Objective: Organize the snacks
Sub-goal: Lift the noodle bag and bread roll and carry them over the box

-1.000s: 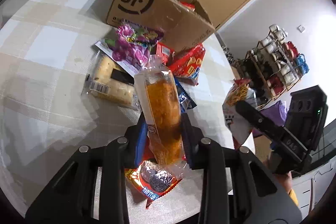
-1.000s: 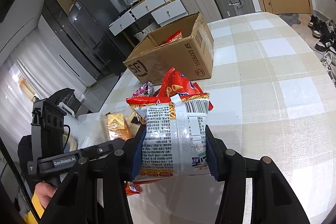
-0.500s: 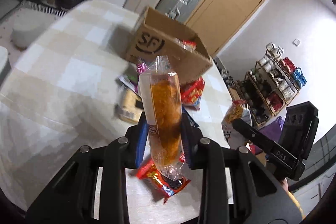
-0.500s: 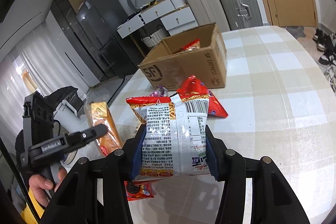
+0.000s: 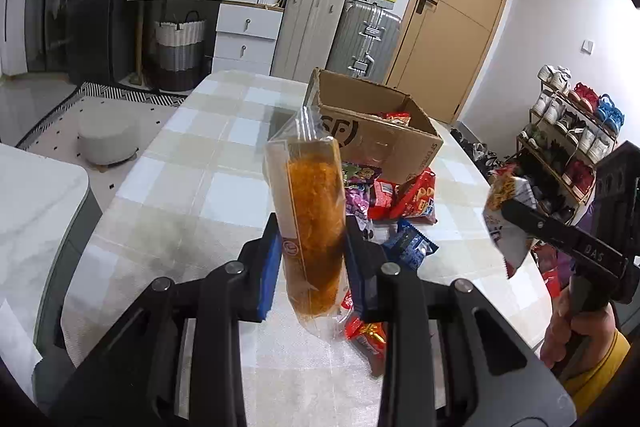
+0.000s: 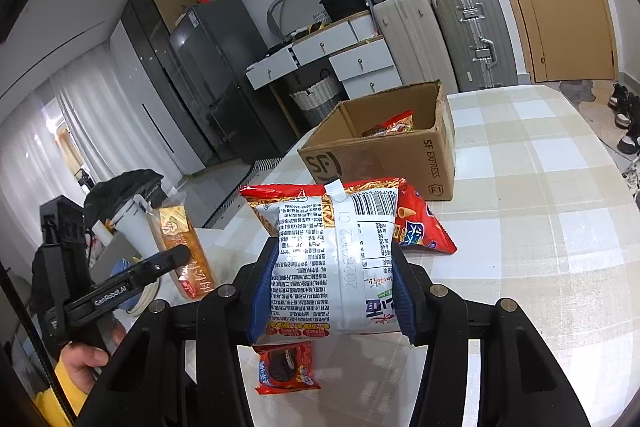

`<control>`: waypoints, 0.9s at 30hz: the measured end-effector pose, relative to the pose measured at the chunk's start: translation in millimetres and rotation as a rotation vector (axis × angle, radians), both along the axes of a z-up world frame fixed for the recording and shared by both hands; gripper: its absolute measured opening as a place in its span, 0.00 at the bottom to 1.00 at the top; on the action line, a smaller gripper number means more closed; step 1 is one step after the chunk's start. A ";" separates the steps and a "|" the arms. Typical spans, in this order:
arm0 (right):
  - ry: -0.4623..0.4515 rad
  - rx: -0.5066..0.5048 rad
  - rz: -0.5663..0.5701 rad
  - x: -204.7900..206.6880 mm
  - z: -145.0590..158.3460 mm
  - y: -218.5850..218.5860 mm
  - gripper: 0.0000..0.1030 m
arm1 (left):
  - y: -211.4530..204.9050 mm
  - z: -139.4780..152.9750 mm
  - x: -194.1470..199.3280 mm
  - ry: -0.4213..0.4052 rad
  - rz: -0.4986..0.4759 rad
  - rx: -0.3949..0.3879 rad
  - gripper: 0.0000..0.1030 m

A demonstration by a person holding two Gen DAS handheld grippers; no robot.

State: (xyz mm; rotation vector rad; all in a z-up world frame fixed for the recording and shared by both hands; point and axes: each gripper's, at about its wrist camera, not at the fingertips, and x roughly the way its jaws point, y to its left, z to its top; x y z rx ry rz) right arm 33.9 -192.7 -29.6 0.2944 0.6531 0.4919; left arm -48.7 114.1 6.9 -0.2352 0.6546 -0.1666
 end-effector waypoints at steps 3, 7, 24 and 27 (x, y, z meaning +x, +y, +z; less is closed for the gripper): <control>0.010 -0.013 0.002 1.5 -2.4 2.1 0.50 | -9.5 6.6 -1.4 -0.023 -0.012 0.017 0.26; 0.004 -0.021 -0.001 1.3 -2.3 3.0 0.50 | -21.9 9.2 1.8 -0.024 -0.036 0.028 0.26; -0.055 -0.001 0.023 23.4 63.1 7.9 0.50 | -44.2 85.8 53.3 -0.071 -0.131 0.009 0.26; -0.098 0.015 0.029 34.4 92.7 6.2 0.50 | -51.8 112.3 74.7 -0.079 -0.149 0.016 0.26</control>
